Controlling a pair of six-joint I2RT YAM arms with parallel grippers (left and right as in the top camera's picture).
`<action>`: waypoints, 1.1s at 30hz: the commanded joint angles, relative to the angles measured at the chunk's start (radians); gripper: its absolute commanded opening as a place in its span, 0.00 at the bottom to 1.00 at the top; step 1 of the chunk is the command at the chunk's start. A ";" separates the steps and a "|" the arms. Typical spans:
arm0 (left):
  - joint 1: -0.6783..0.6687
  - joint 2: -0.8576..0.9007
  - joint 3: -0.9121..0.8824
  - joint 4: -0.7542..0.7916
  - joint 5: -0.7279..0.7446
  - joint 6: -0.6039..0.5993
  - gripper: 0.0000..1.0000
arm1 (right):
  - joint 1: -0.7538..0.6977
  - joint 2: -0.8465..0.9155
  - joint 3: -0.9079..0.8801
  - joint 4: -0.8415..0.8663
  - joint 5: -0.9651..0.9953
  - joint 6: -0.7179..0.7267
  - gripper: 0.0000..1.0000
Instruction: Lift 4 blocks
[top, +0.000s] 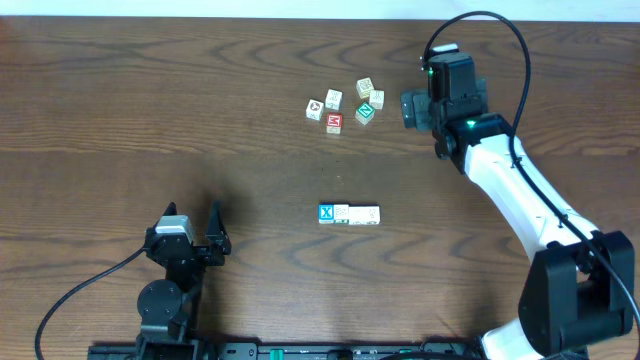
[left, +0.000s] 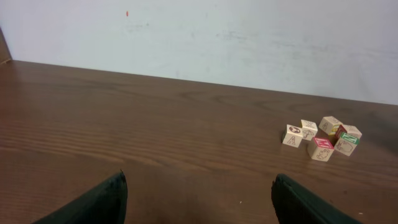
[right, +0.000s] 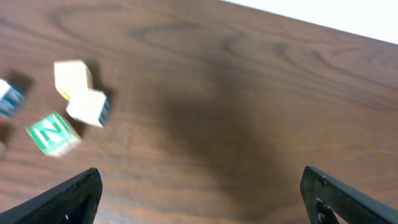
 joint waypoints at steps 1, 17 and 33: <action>0.008 -0.005 -0.008 -0.051 -0.045 -0.004 0.75 | 0.012 -0.101 0.008 -0.047 0.057 -0.041 0.99; 0.008 -0.005 -0.008 -0.051 -0.045 -0.004 0.75 | -0.004 -0.695 -0.365 0.249 -0.043 -0.008 0.99; 0.008 -0.005 -0.008 -0.051 -0.045 -0.004 0.75 | -0.105 -1.381 -0.909 0.344 -0.123 0.207 0.99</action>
